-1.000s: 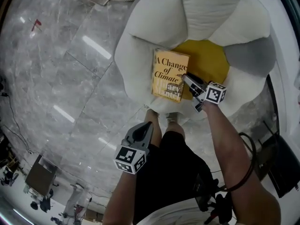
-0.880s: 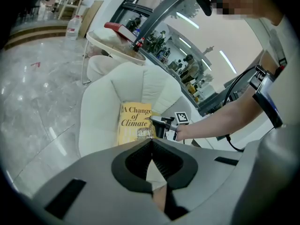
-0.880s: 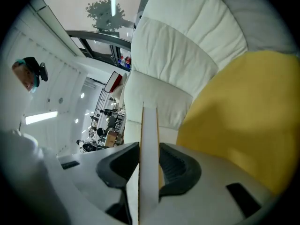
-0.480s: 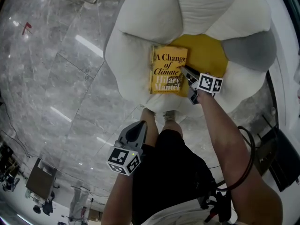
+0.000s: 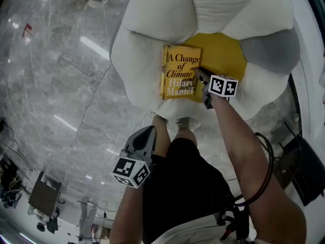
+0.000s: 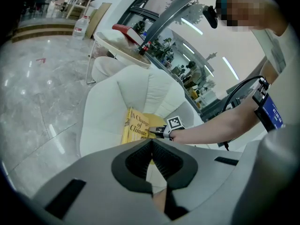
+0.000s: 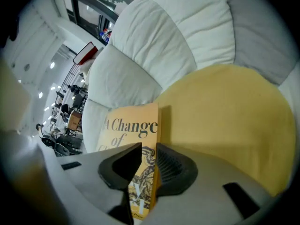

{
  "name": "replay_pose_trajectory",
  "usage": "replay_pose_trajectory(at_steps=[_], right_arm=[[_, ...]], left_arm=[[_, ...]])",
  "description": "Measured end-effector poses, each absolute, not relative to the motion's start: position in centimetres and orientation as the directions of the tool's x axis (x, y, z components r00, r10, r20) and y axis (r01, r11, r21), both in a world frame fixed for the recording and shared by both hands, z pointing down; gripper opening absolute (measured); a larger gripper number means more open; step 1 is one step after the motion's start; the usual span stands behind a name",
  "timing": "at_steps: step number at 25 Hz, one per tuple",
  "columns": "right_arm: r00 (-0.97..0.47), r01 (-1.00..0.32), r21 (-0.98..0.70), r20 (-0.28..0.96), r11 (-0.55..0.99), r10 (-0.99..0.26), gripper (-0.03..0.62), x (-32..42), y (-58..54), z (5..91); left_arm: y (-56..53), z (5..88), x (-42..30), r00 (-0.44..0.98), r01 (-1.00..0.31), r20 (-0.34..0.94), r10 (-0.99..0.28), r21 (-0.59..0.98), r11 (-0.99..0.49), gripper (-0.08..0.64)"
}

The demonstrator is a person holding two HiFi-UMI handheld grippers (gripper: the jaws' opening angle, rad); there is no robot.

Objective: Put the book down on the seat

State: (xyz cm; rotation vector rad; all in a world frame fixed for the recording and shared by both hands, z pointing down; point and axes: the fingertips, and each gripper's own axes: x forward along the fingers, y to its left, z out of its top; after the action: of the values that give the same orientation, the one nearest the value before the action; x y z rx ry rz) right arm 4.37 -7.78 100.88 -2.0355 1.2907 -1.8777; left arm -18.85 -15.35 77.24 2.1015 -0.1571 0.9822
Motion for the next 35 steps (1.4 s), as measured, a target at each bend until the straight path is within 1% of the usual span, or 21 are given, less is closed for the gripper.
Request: replay_pose_trajectory(at_steps=[3,5,8,11,19,22,27,35], right_arm=[[-0.068,-0.574,-0.508,0.811,-0.642,-0.581,0.107,5.2,-7.4,100.0],[-0.044,-0.589,-0.491,0.813,-0.643,-0.58,0.106,6.0,-7.5,98.8],[-0.028,-0.596,-0.479,0.815,-0.645,-0.579,0.041,6.6,-6.4,96.7],[-0.016,-0.61,-0.454,0.826,-0.65,-0.563,0.017,7.2,-4.7,94.2],[-0.032,-0.623,-0.519,0.765,-0.586,-0.643,0.015,7.2,-3.8,85.2],[-0.048,-0.619,-0.559,0.728,-0.552,-0.684,0.015,5.6,-2.6,82.0],[-0.049,-0.647,-0.582,0.677,-0.493,-0.735,0.014,5.2,-0.9,79.9],[-0.025,-0.655,-0.597,0.629,-0.463,-0.777,0.014,3.5,3.4,74.3]], left_arm=[[-15.3,76.8,-18.5,0.693,-0.399,0.688,0.215,0.614,-0.681,0.009],[-15.4,76.5,-18.1,0.694,-0.381,0.685,0.223,0.612,-0.693,0.009],[-15.1,75.5,-17.6,0.69,-0.352,0.681,0.244,0.611,-0.709,0.009],[-15.3,74.1,-16.8,0.691,-0.327,0.675,0.258,0.61,-0.722,0.009],[-16.4,69.4,-14.9,0.69,-0.25,0.67,0.273,0.575,-0.779,0.009],[-15.2,67.6,-15.5,0.685,-0.245,0.674,0.278,0.572,-0.783,0.009],[-12.9,66.9,-15.6,0.697,-0.243,0.671,0.254,0.554,-0.796,0.009],[-9.5,64.2,-17.7,0.669,-0.209,0.694,0.267,0.52,-0.828,0.009]])
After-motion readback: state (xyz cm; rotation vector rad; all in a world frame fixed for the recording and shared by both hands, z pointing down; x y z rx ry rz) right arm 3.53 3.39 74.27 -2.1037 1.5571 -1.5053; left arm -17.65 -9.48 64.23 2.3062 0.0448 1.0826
